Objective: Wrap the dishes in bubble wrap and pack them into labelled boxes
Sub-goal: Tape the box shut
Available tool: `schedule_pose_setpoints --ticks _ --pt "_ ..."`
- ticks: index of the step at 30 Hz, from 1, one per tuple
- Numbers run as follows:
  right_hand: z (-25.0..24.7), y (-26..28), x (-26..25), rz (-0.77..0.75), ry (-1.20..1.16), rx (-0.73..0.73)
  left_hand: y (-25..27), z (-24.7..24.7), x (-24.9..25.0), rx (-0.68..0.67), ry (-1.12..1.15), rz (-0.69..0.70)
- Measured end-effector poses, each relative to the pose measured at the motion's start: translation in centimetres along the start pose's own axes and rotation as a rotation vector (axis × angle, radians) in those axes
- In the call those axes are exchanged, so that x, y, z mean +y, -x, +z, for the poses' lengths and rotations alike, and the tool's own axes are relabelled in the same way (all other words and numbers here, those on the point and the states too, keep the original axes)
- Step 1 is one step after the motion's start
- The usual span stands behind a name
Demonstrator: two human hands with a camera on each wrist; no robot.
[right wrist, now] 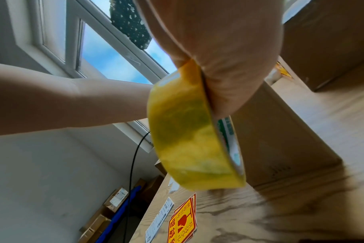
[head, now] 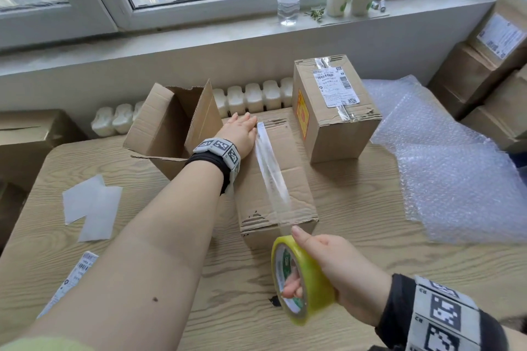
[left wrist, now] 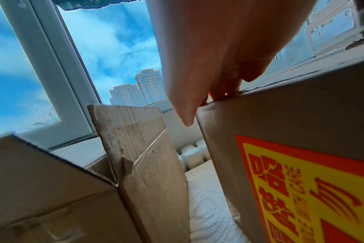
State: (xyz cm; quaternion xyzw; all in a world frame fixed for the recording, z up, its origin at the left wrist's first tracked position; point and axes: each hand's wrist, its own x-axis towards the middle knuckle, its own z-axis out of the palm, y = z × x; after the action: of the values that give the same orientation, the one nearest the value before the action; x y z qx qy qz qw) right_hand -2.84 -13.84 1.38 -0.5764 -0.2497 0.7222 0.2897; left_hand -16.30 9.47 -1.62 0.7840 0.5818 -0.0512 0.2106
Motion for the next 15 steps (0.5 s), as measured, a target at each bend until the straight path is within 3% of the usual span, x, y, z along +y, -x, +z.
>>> schedule_pose_setpoints --ticks 15 --pt "0.7 -2.4 2.7 0.064 0.087 0.028 -0.5 0.4 -0.2 0.000 -0.066 0.000"
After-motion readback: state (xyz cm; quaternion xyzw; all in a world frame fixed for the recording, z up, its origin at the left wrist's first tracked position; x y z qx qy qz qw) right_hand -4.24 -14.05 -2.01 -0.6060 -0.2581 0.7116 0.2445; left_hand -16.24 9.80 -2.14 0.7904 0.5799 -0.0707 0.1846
